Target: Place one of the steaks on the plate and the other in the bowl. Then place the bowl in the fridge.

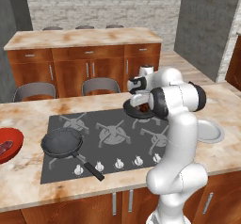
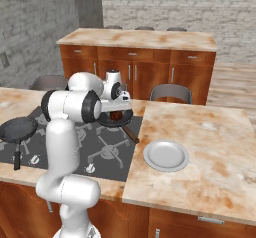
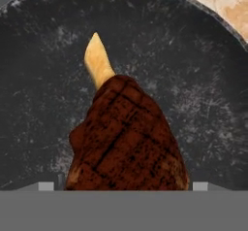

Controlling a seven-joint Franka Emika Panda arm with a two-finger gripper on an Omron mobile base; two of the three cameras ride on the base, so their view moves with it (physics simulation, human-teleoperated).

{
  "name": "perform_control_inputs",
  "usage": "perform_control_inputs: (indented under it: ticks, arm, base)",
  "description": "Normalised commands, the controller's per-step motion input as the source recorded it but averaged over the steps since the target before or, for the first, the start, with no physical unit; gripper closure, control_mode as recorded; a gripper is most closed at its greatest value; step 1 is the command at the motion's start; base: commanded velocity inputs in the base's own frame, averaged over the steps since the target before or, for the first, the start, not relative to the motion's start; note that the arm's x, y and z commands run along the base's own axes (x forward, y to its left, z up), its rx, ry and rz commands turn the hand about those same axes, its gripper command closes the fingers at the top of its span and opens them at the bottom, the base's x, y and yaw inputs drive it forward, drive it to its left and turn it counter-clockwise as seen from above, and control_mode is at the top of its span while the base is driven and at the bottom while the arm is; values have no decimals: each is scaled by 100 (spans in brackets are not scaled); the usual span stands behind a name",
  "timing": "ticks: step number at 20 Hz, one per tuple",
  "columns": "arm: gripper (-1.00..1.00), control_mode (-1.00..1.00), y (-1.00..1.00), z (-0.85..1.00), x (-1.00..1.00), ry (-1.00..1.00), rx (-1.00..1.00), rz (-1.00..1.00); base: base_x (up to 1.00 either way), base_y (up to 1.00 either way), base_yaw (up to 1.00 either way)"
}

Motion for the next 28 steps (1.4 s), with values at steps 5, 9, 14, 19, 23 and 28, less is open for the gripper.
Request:
perform_control_inputs:
  ticks: [5, 9, 14, 19, 23, 28]
  arm:
    - [100, -100, -21, 94, -65, 0, 2, -11]
    - [100, -100, -83, 76, -90, 0, 0, -10]
    - [100, -100, -100, 23, -100, -2, 0, -19]
    - [100, -100, -100, -2, -69, 1, 0, -27]
    - [100, -100, -100, -20, -14, 6, 0, -28]
    - [100, -100, -84, -46, -5, 8, -3, -28]
  base:
    - [0, 0, 0]
    - [0, 0, 0]
    - [0, 0, 0]
    - [0, 0, 0]
    - [0, 0, 0]
    - [0, 0, 0]
